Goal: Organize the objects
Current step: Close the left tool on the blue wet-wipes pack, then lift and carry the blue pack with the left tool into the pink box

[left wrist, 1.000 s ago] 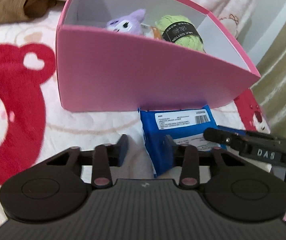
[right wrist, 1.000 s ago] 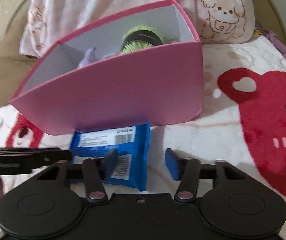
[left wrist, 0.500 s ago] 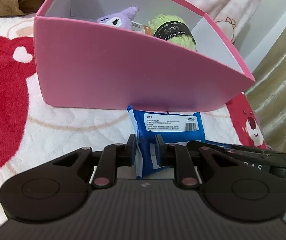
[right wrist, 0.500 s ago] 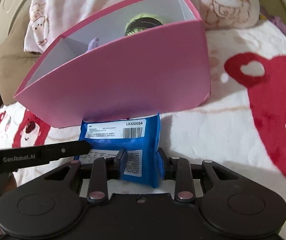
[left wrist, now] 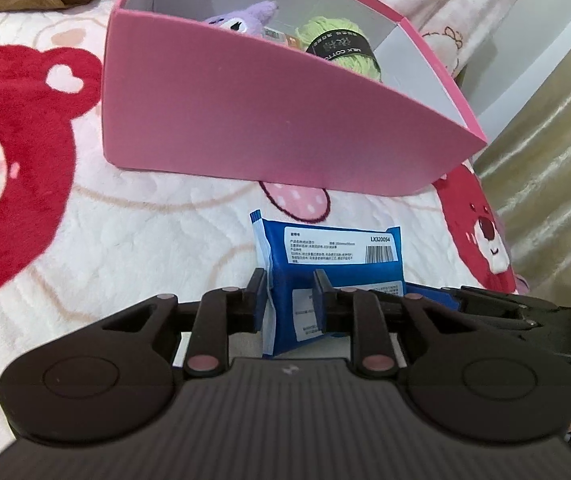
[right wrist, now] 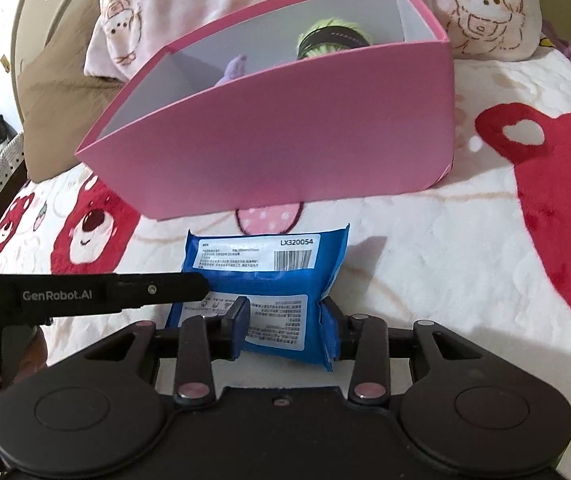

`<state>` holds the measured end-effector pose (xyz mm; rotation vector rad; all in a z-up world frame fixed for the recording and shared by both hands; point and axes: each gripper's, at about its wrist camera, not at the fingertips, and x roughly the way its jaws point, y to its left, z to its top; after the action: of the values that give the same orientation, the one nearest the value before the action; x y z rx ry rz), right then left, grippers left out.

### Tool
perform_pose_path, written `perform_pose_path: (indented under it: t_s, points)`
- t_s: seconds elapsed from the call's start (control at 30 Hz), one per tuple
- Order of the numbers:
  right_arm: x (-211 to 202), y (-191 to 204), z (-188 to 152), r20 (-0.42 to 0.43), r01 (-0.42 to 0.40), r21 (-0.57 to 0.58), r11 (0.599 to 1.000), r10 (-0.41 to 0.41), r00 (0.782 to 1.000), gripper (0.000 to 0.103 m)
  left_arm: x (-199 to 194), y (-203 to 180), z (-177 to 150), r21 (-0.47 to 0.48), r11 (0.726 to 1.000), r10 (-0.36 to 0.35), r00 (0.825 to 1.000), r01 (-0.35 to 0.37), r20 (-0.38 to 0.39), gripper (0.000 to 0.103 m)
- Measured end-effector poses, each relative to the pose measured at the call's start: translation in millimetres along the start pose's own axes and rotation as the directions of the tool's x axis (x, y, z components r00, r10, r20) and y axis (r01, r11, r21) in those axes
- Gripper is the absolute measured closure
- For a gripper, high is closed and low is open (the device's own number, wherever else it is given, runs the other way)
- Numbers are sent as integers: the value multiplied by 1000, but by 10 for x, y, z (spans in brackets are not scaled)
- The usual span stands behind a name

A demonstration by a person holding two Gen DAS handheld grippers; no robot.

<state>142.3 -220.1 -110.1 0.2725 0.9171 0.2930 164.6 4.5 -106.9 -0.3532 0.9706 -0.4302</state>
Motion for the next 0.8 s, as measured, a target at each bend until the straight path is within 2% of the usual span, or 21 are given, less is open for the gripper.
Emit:
perform_pose_path:
  t_s: [0.13, 0.2, 0.23, 0.27, 0.47, 0.63, 0.73, 0.8]
  points:
    - [-156, 134, -29, -9, 4, -8, 1000, -4, 1000, 58, -164, -74, -23, 43, 999, 5, 999, -3, -50, 82]
    - [-293, 212, -74, 17, -12, 4, 1000, 12, 1000, 43, -263, -120, -46, 58, 998, -21, 997, 25, -71, 82]
    - [-354, 255, -98, 30, -9, 7, 1000, 9, 1000, 40, -315, -139, -58, 61, 997, -33, 997, 38, -72, 82]
    - [-413, 291, -121, 38, -2, 1, 1000, 2, 999, 38, -366, -157, -70, 67, 997, -39, 997, 43, -67, 82]
    - [-666, 470, -169, 58, -1, 5, 1000, 1, 998, 38, -656, -228, -40, 94, 994, -57, 998, 57, -9, 82]
    - [-973, 712, 16, 122, 35, -67, 997, -27, 992, 36, -916, -335, 165, 110, 989, -99, 995, 95, 25, 82]
    - [-1155, 838, 228, 171, 62, -104, 993, -44, 984, 33, -1066, -527, 423, 189, 978, -97, 993, 83, 64, 81]
    - [-1249, 894, 409, 206, 83, -119, 989, -57, 977, 31, -1163, -679, 605, 252, 965, -102, 990, 75, 96, 77]
